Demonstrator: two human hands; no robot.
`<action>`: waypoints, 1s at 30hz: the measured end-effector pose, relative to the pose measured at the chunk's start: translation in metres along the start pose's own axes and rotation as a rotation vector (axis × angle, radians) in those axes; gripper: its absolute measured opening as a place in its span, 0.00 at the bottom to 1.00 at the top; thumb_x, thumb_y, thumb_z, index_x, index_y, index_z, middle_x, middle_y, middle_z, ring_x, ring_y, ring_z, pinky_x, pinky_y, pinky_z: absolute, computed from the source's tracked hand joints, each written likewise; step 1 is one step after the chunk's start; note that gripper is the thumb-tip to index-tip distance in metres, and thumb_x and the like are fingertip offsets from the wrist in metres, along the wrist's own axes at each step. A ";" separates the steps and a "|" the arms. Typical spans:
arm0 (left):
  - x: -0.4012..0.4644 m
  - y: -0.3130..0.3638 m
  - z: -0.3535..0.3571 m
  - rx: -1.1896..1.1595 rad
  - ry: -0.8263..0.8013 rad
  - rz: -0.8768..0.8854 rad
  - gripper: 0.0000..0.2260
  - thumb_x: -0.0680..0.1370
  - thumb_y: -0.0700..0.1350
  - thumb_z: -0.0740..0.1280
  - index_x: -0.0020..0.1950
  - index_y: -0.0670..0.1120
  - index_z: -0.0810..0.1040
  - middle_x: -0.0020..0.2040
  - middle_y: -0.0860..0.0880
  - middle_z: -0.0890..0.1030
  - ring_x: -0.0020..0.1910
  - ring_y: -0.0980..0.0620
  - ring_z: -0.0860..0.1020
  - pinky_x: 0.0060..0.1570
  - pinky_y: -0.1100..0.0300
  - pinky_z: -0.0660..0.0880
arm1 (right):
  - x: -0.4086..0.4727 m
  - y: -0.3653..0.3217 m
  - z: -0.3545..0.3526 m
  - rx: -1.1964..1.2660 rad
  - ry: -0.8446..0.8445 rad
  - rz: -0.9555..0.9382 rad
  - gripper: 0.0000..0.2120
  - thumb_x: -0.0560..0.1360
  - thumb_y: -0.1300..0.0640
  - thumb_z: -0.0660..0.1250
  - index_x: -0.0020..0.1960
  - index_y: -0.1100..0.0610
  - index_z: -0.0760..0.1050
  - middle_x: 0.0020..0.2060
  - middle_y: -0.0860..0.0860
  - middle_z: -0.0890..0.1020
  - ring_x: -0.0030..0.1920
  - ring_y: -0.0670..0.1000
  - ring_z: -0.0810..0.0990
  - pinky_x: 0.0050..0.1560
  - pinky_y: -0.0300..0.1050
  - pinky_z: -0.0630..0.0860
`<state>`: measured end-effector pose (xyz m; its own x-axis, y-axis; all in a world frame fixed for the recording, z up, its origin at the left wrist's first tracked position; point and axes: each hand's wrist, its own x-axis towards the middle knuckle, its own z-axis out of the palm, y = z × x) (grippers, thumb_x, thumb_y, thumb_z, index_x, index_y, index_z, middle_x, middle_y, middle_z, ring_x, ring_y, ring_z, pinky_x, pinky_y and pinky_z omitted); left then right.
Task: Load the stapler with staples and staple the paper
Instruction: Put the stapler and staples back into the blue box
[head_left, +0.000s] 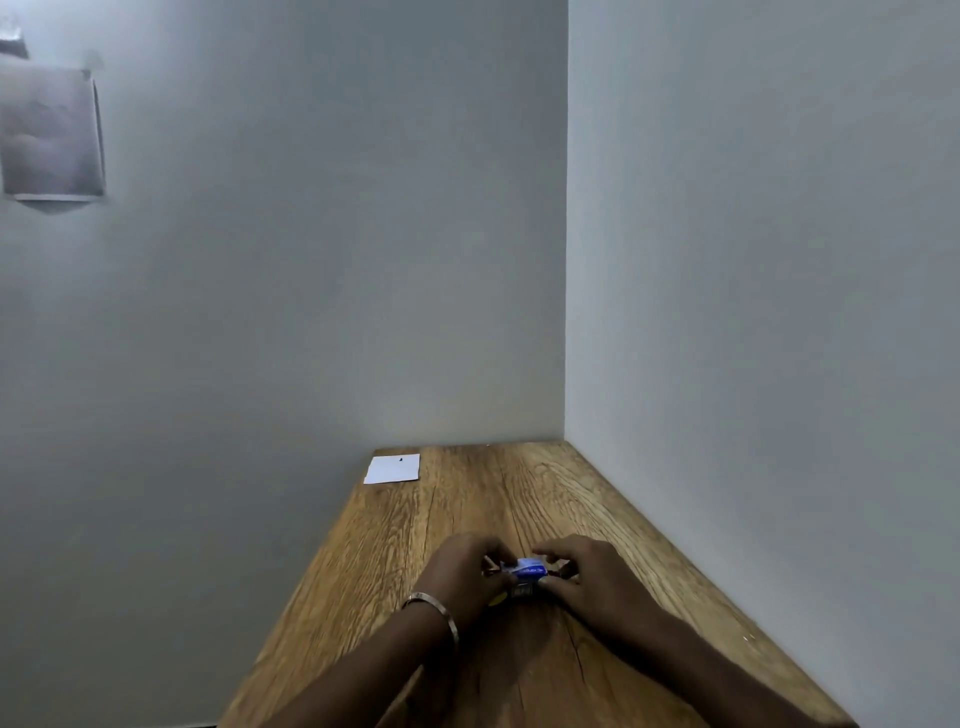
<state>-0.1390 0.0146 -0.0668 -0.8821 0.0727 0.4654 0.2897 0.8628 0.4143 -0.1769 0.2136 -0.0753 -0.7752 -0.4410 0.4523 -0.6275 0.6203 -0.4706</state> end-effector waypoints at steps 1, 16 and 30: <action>0.000 -0.001 0.000 0.011 -0.006 0.006 0.09 0.75 0.49 0.71 0.54 0.54 0.81 0.53 0.56 0.81 0.50 0.60 0.77 0.51 0.65 0.77 | -0.001 0.000 0.000 -0.019 0.001 -0.014 0.15 0.75 0.50 0.71 0.61 0.45 0.80 0.51 0.41 0.82 0.48 0.39 0.78 0.45 0.31 0.73; 0.026 -0.016 0.006 0.099 -0.071 0.079 0.13 0.75 0.47 0.71 0.60 0.53 0.80 0.57 0.53 0.81 0.53 0.57 0.78 0.54 0.61 0.77 | 0.025 0.016 0.004 -0.178 -0.043 -0.074 0.13 0.75 0.56 0.71 0.59 0.46 0.82 0.51 0.44 0.83 0.48 0.40 0.78 0.47 0.29 0.72; 0.127 -0.055 0.048 0.077 -0.051 -0.008 0.13 0.75 0.49 0.70 0.59 0.54 0.80 0.57 0.52 0.81 0.54 0.54 0.77 0.55 0.59 0.76 | 0.118 0.068 0.023 -0.237 0.000 -0.004 0.14 0.76 0.58 0.68 0.60 0.48 0.82 0.53 0.47 0.83 0.51 0.46 0.79 0.45 0.33 0.70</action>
<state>-0.2850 0.0002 -0.0679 -0.9025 0.0896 0.4214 0.2552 0.8992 0.3554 -0.3124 0.1887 -0.0717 -0.7727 -0.4439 0.4538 -0.5959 0.7536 -0.2775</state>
